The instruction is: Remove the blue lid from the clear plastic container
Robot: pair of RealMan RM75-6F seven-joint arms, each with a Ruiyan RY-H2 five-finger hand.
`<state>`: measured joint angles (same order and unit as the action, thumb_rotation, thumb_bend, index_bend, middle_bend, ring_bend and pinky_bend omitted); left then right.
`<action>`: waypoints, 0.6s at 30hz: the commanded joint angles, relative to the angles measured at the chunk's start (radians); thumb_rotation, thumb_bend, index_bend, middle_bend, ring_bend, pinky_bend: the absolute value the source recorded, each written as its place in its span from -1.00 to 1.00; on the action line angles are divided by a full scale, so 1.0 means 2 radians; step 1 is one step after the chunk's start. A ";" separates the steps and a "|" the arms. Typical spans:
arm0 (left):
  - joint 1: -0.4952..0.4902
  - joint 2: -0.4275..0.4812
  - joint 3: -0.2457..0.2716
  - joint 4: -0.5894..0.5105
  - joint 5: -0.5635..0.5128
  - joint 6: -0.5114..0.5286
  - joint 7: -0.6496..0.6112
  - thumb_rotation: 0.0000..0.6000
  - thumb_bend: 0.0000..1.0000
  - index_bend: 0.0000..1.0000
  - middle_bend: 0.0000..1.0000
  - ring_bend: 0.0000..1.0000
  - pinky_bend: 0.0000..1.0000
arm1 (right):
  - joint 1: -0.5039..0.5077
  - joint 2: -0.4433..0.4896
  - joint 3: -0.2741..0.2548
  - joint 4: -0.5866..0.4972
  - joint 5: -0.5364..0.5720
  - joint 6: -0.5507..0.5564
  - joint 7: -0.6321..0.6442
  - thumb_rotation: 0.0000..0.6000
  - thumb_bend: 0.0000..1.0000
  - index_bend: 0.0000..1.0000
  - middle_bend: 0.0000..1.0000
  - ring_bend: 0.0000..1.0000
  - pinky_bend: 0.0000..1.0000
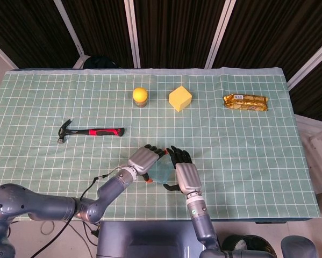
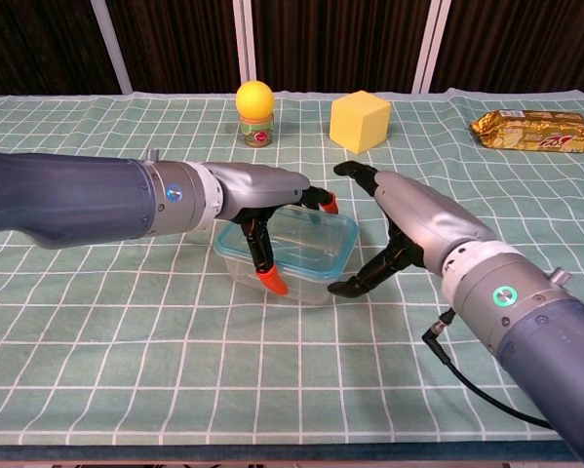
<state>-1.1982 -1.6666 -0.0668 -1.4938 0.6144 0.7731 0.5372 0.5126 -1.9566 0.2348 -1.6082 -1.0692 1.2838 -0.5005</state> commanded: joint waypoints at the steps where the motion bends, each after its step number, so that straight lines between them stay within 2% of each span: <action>1: 0.000 0.001 0.001 -0.002 0.002 -0.001 0.000 1.00 -0.66 -0.72 -0.51 -0.42 -0.23 | 0.000 -0.001 0.001 0.002 0.001 0.000 0.001 1.00 -0.61 -1.00 -1.00 -1.00 -1.00; 18: -0.003 -0.003 0.000 -0.002 0.003 0.000 0.005 1.00 -0.66 -0.72 -0.51 -0.42 -0.23 | 0.007 -0.011 0.015 -0.007 0.003 0.001 0.002 1.00 -0.61 -1.00 -1.00 -1.00 -1.00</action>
<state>-1.2034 -1.6731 -0.0659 -1.4974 0.6211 0.7724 0.5467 0.5267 -1.9772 0.2640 -1.6209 -1.0644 1.2858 -0.4960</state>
